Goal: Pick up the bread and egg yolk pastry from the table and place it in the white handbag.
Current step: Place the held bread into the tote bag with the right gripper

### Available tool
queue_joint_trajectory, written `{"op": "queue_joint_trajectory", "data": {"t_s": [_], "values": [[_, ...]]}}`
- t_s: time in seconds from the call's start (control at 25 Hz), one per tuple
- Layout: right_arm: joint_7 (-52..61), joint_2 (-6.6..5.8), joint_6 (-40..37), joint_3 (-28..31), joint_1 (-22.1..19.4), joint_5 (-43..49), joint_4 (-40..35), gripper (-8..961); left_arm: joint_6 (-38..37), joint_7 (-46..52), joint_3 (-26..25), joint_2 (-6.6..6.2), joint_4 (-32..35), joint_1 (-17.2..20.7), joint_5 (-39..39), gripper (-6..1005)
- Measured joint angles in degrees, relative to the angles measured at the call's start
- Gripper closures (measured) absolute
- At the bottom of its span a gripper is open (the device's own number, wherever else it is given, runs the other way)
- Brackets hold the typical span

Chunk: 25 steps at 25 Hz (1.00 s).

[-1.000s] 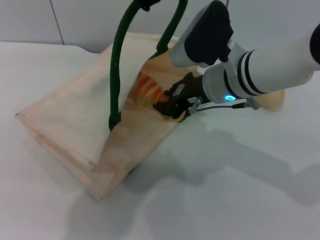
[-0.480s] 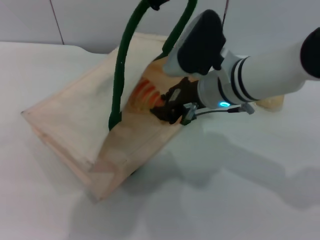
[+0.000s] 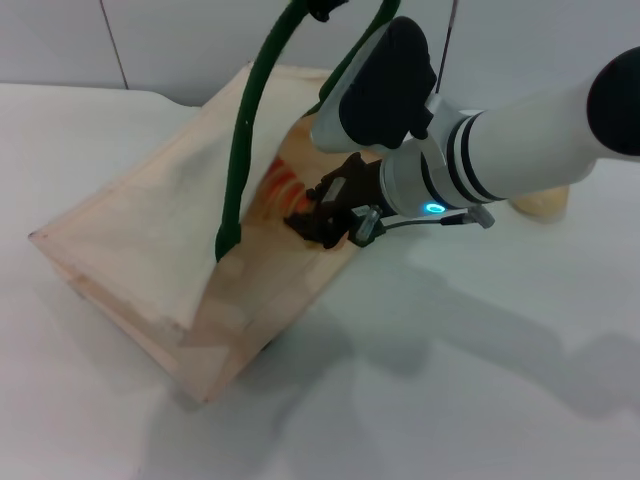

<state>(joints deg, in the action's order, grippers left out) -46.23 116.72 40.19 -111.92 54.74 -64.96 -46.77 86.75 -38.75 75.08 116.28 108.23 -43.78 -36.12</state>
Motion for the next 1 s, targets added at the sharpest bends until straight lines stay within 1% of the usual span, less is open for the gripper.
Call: {"op": "queue_joint_trajectory", "data": {"t_s": [0.24,0.48,0.76,1.0], "values": [[-0.06,0.0,-0.2,-0.08,0.35,-1.25,-0.25,652,-0.6,0.0,0.24,0.0,-0.04,0.29,0.01,876],[-0.25,0.0,-0.83,-0.22,0.55,-1.89,-0.72,540,-1.18,0.4,0.34,0.0,-0.04,0.33,0.01,876],[-0.26,-0.28,-0.13,0.15,0.1,-1.94,-0.66,378,-1.33,0.43,0.17,0.0,0.19,1.18,0.09,876],[-0.15,-0.14,0.07,-0.15,0.28,-1.93,-0.66,223,-2.41,0.66,0.2,0.0,0.26,1.66,0.66,877]]}}
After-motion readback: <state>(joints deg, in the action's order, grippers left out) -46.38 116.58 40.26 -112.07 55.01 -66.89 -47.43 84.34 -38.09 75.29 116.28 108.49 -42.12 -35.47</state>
